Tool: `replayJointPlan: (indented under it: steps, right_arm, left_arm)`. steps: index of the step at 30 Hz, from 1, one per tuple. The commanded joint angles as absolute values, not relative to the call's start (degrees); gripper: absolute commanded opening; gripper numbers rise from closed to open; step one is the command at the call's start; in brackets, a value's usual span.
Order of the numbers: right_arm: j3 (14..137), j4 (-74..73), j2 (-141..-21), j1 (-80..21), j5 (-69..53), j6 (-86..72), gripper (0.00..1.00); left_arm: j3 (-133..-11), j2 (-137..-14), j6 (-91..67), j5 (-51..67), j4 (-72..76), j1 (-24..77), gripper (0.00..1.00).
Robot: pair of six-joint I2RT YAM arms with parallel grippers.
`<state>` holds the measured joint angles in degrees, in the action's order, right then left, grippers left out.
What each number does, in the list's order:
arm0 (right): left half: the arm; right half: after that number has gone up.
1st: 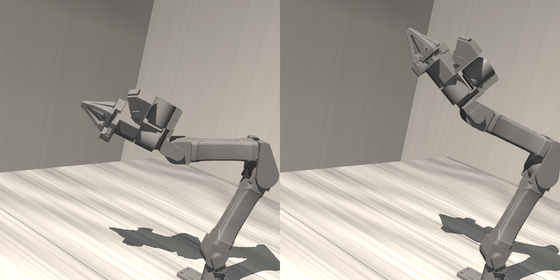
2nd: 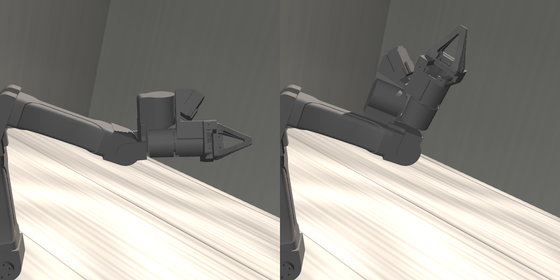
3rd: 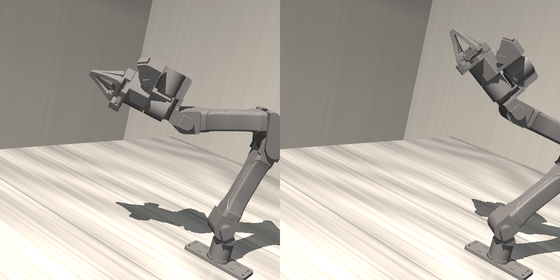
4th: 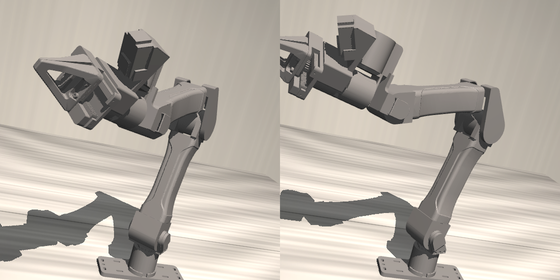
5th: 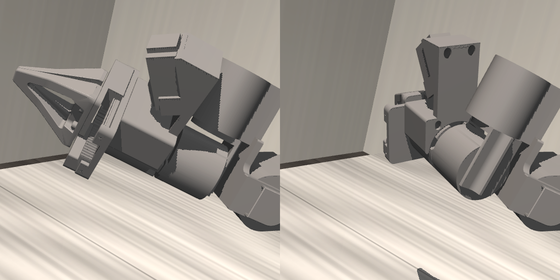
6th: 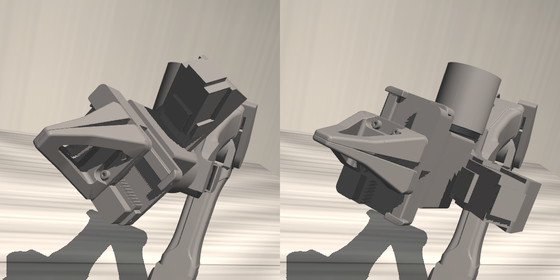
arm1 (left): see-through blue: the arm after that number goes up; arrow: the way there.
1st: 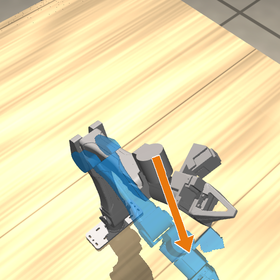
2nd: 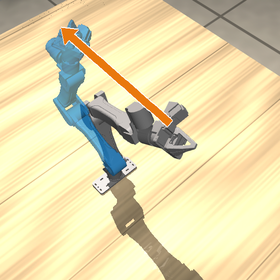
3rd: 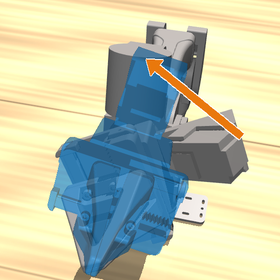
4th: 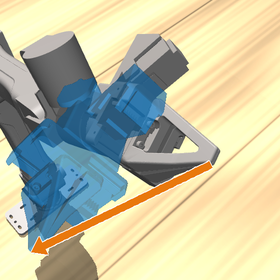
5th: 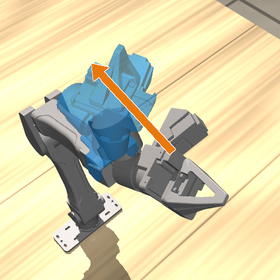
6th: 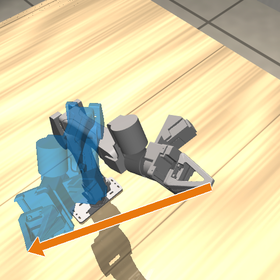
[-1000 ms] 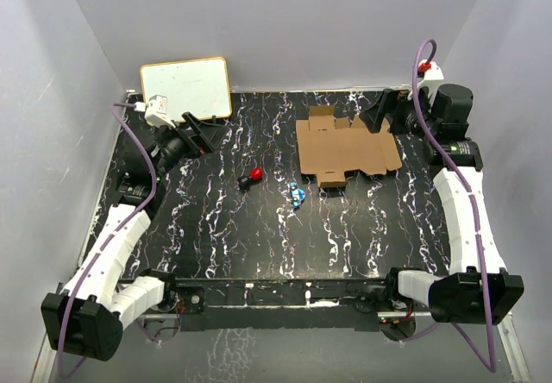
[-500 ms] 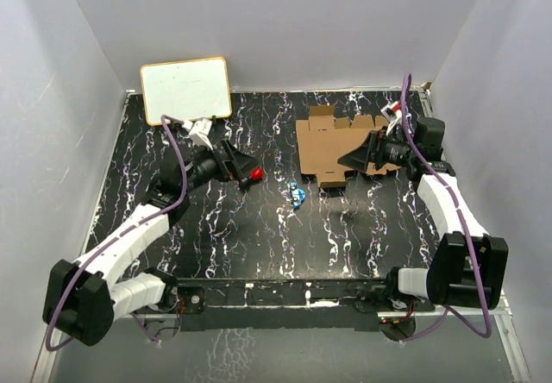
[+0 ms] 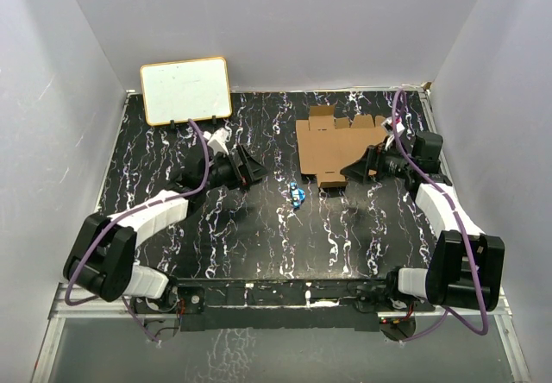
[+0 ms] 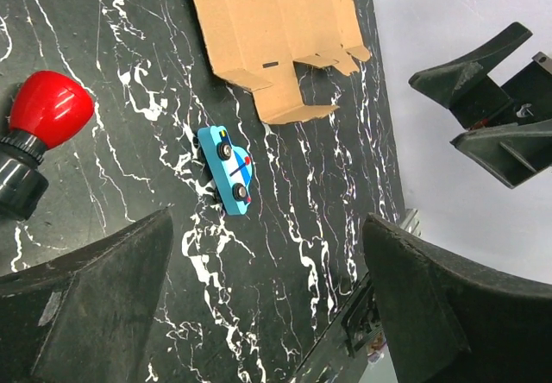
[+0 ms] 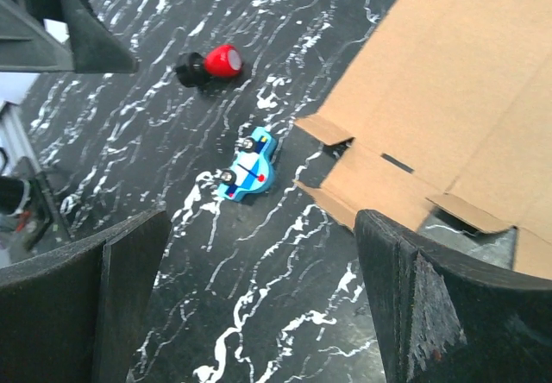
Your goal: Fold the paper box
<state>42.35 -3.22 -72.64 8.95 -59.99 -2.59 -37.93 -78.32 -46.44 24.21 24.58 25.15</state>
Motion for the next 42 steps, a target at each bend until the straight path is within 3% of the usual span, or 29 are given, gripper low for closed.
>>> replayJointPlan:
  steps: [1,12,15,17,22,28,32,38,42]
  right_arm:
    - [42.1,0.0,-72.0,9.6,-56.4,4.3,1.00]
    - [41.1,-4.0,-73.3,9.6,-55.2,14.5,0.91]
    - [40.5,-3.5,-75.0,9.6,-59.5,14.8,0.81]
    - [40.3,-2.8,-76.1,9.6,-62.0,14.0,0.80]
    - [42.4,-5.6,-76.8,9.6,-63.3,17.7,0.83]
    - [52.4,-23.9,-82.6,6.8,-61.1,39.4,0.83]
    - [58.2,-35.7,-86.5,0.8,-57.1,58.1,1.00]
    - [59.0,-35.1,-87.0,-3.9,-53.8,67.8,1.00]
    - [62.2,-42.3,-90.1,-3.9,-53.2,80.2,1.00]
  left_arm:
    - [-40.4,-80.1,-46.1,23.6,25.6,25.9,0.88]
    - [-39.5,-81.5,-47.1,24.0,28.5,25.9,0.89]
    - [-38.7,-80.8,-46.6,23.6,30.8,25.9,0.90]
    - [-38.7,-80.8,-46.4,23.8,32.0,25.9,0.90]
    - [-40.7,-79.4,-41.5,23.0,24.8,25.3,0.90]
    - [-41.8,-74.2,-33.2,19.6,18.1,25.0,0.92]
    - [-40.4,-72.3,-32.5,19.7,19.6,24.9,0.92]
    - [-39.5,-70.4,-32.7,19.9,19.6,24.8,0.92]
    - [-39.3,-69.0,-32.2,19.0,18.4,24.8,0.93]
